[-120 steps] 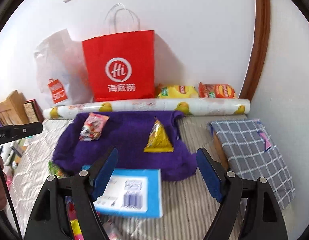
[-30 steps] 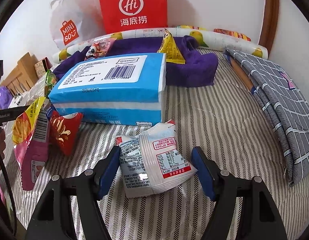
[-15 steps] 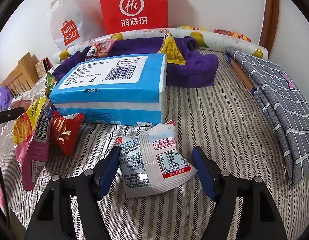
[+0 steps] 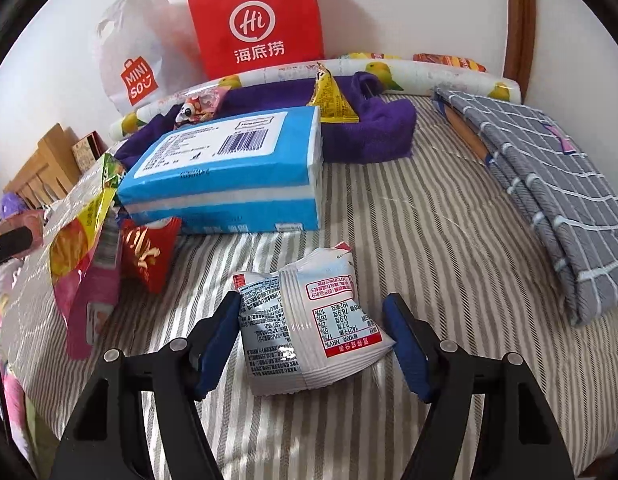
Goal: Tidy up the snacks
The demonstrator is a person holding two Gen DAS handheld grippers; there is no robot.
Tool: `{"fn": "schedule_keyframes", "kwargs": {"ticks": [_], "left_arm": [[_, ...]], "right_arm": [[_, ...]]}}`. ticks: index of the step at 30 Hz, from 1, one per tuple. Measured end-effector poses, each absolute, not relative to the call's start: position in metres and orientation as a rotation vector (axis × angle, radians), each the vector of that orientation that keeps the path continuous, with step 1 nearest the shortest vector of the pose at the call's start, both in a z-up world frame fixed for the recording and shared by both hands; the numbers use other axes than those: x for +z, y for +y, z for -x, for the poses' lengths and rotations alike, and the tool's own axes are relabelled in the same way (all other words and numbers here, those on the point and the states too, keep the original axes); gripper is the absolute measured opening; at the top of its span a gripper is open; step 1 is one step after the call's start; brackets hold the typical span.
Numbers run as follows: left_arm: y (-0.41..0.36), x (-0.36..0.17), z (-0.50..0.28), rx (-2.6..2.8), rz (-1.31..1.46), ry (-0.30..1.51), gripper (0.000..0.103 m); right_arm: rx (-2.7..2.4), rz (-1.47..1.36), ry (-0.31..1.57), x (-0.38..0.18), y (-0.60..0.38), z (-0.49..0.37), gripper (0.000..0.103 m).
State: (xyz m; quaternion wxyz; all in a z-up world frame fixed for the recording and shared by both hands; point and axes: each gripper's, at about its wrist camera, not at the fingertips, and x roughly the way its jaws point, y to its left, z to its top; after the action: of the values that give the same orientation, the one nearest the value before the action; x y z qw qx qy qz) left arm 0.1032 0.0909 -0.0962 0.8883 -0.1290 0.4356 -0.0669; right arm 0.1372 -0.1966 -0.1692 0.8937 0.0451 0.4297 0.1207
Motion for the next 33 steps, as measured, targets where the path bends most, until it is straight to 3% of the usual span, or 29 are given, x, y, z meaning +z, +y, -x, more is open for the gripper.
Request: {"fn": "schedule_keyframes", "kwargs": {"ticks": [13,33], "left_arm": [[0.057,-0.070,-0.104,-0.190,0.240,0.867,0.046],[0.025,-0.033,-0.182,-0.268,0.167,0.834,0.046]], "right_arm": [[0.248,-0.113,0.817,-0.116,-0.205,-0.114,0.071],[0.269,-0.088,0.681,-0.032,-0.185,-0.167,0.071]]}}
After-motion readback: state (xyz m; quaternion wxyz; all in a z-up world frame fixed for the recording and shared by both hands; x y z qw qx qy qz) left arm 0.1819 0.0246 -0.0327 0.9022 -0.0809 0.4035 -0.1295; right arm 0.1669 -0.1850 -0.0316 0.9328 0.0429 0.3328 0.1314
